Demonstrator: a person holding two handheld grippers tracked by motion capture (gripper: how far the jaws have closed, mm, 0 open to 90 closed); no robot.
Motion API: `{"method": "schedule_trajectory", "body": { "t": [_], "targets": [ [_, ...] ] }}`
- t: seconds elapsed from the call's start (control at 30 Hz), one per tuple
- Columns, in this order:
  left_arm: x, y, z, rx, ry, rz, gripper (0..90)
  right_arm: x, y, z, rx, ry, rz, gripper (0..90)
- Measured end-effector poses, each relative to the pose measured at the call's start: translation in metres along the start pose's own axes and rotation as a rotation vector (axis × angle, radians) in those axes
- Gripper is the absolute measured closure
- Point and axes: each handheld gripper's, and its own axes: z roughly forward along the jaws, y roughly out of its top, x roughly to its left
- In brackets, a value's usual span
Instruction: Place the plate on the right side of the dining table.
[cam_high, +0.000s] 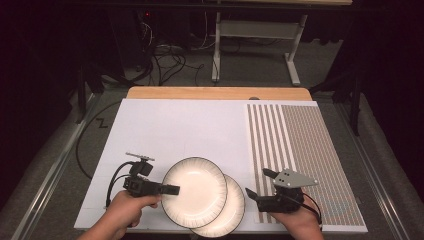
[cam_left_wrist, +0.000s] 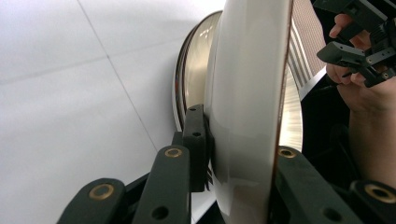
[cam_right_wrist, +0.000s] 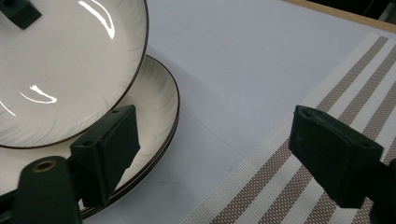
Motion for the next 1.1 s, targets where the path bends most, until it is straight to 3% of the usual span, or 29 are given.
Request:
{"method": "schedule_trajectory", "body": {
  "t": [0.3, 0.5, 0.93, 1.1],
  "targets": [
    [-0.001, 0.002, -0.010, -0.089, 0.033, 0.115, 77.1, -0.004, -0.002, -0.004, -0.022, -0.019, 0.018, 9.9],
    [0.002, 0.003, -0.014, -0.141, 0.043, 0.157, 77.3, -0.005, -0.002, -0.006, -0.033, -0.031, 0.022, 4.9],
    [-0.002, -0.001, -0.017, -0.259, 0.090, 0.316, 77.4, -0.006, -0.005, -0.005, -0.030, -0.040, 0.043, 2.4],
    [-0.003, -0.004, -0.018, -0.305, 0.106, 0.359, 77.4, -0.006, -0.005, -0.007, -0.045, -0.053, 0.046, 0.9]
  ]
}}
